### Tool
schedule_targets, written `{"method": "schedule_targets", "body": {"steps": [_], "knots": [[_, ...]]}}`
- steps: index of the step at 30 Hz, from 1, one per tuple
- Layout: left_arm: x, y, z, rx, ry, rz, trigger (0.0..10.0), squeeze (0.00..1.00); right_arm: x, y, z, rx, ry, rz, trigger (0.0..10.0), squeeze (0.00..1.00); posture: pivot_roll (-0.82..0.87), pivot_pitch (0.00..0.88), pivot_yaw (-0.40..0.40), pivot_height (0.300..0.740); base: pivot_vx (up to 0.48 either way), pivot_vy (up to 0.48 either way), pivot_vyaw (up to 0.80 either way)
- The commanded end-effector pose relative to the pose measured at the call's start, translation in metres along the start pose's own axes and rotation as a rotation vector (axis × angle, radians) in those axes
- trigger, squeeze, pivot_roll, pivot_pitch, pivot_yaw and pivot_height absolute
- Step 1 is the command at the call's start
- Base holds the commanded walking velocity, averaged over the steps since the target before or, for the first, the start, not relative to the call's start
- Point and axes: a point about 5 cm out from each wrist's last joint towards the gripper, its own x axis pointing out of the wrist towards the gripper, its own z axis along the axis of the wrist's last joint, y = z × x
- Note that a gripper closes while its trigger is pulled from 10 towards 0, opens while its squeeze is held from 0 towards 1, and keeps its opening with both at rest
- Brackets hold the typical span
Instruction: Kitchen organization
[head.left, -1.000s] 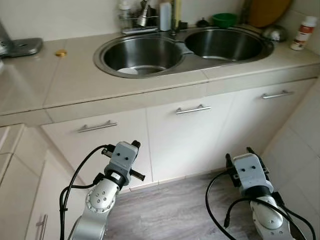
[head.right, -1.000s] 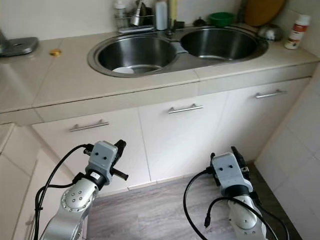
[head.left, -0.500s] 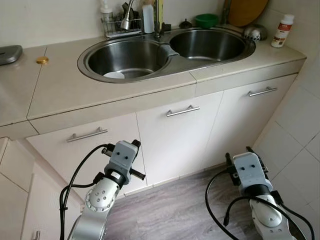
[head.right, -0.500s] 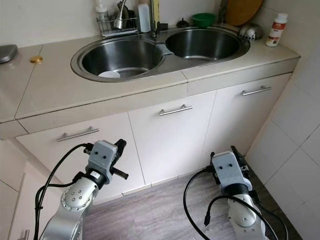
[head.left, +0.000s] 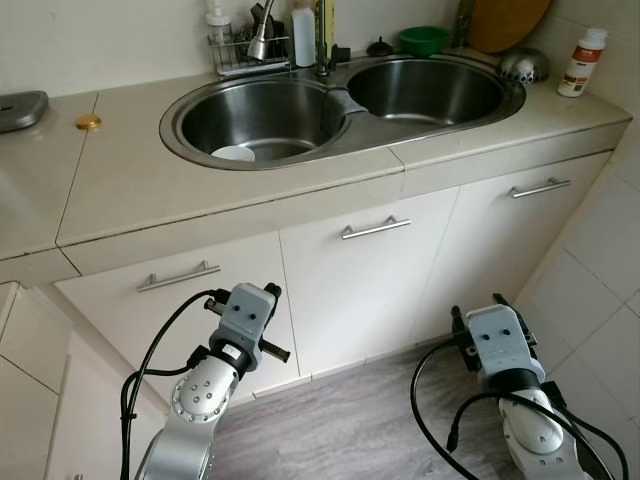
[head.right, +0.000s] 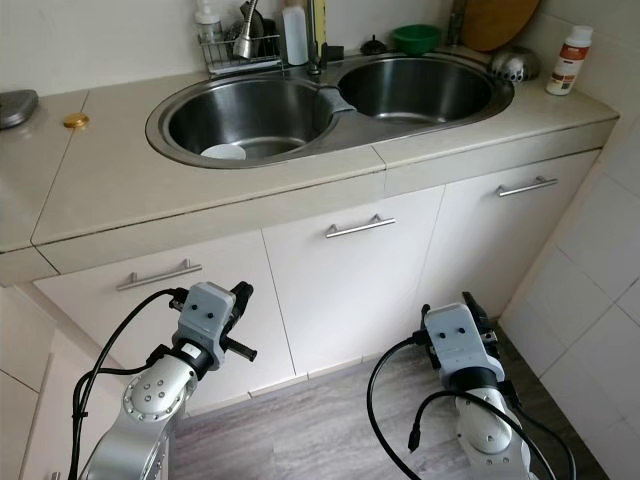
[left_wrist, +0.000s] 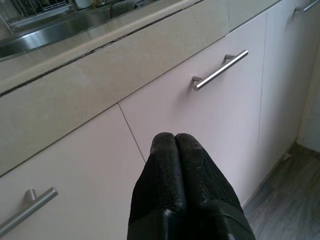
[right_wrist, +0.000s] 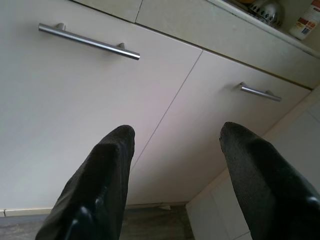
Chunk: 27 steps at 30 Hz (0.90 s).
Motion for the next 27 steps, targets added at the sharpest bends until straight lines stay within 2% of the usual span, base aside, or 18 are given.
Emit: {"method": "schedule_targets", "body": {"steps": [1,27], "knots": [[-0.0002,0.0026,-0.0019,0.001,0.002,0.003,10.0,0.00,0.0003,0.0004,0.0011,0.009,-0.007,-0.005,10.0,0.00,0.00,0.000,0.043,0.740,0.000,0.000,-0.80],[0.0002,0.0014,-0.0030,-0.007,-0.002,0.004,10.0,0.00,0.0018,-0.0010,0.0021,0.005,-0.005,-0.024,10.0,0.00,0.00,0.000,0.040,0.740,0.000,0.000,-0.80]]}}
